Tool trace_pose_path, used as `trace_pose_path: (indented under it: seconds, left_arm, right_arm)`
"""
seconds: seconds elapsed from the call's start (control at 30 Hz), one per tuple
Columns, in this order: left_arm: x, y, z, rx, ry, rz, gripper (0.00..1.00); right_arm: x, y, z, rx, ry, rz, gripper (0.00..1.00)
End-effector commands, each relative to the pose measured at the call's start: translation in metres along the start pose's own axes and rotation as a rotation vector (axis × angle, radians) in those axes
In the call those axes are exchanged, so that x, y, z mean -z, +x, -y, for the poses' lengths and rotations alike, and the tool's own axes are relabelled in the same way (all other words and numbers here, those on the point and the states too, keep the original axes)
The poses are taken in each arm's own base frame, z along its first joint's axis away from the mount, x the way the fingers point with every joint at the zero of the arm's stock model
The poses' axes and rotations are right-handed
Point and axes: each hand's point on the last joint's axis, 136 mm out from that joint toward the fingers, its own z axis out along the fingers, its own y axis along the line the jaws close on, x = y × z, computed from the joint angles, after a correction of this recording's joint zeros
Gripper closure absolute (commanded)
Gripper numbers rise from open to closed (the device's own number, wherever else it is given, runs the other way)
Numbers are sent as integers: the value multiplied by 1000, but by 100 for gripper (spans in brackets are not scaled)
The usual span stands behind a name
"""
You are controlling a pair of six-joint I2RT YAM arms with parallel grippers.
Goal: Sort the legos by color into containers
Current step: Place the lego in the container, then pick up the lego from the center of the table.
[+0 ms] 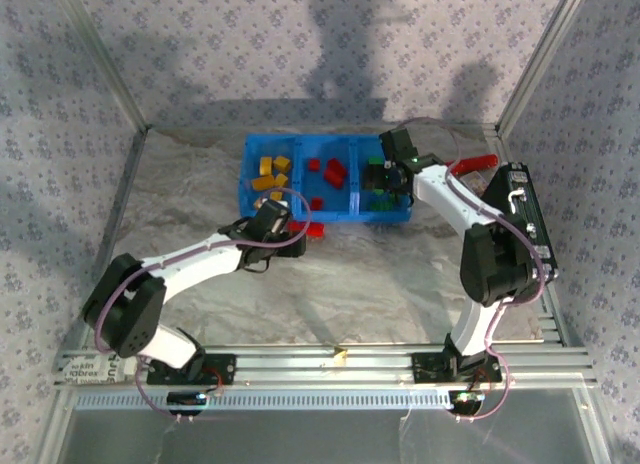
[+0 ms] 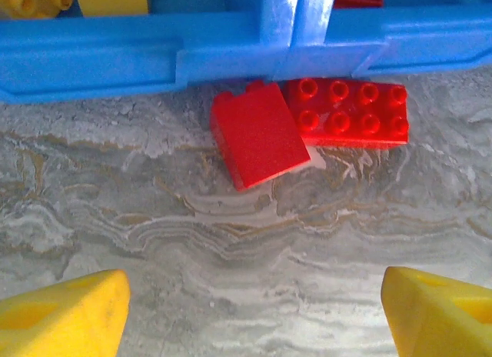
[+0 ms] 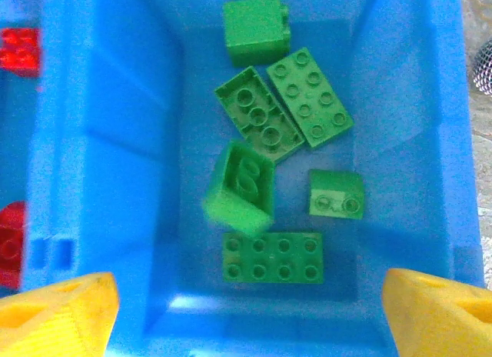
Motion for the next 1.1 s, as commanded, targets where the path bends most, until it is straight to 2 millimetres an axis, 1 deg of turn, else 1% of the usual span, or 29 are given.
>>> trace_pose_path:
  seconds: [0.0,0.17,0.27,0.33,0.37,0.4,0.5,0.6,0.67,0.77,0.83,0.87,0.93,1.0,1.03,1.07]
  left_arm:
    - [-6,-11,3,17,-4,-8,17]
    - [-23,-20,4,14,-36,-38,21]
    - [-32,-25,0,22,-73,-53,26]
    - [-37,-26,-2,29,-91,-60,28]
    - [-40,-26,-4,32,-98,-64,29]
    - [-42,-27,-4,32,-104,-67,30]
    - [-50,-26,-6,29,-118,-80,31]
    - [-58,-27,-7,28,-129,-89,36]
    - [-62,-26,-9,29,-139,-98,39]
    - [-65,-27,-10,25,-148,-103,49]
    - [-65,-28,-10,22,-151,-103,56]
    - [-64,-29,-11,22,-158,-102,62]
    - [-58,-29,-13,26,-170,-103,72]
    - [-46,-30,-15,30,-192,-96,75]
    - [-37,-31,-13,24,-200,-81,75]
    - [-27,-32,-7,12,-194,-59,75]
  right_arm:
    - [29,-2,-2,27,-8,55,9]
    - [49,18,-5,25,-34,70,9]
    - [54,29,-1,7,-38,70,9]
    - [59,32,2,-4,-39,78,9]
    - [56,41,6,-6,-31,62,10]
    - [57,44,9,-10,-31,60,10]
    - [59,47,14,-22,-33,64,10]
    - [62,49,17,-33,-34,68,10]
    - [62,51,19,-39,-36,71,10]
    - [63,53,22,-48,-35,71,10]
    - [63,55,23,-51,-35,71,11]
    - [63,56,24,-54,-34,70,11]
    - [64,58,25,-56,-35,71,11]
    - [66,59,26,-62,-39,72,11]
    - [67,60,25,-62,-45,75,11]
    - [69,60,25,-65,-47,79,11]
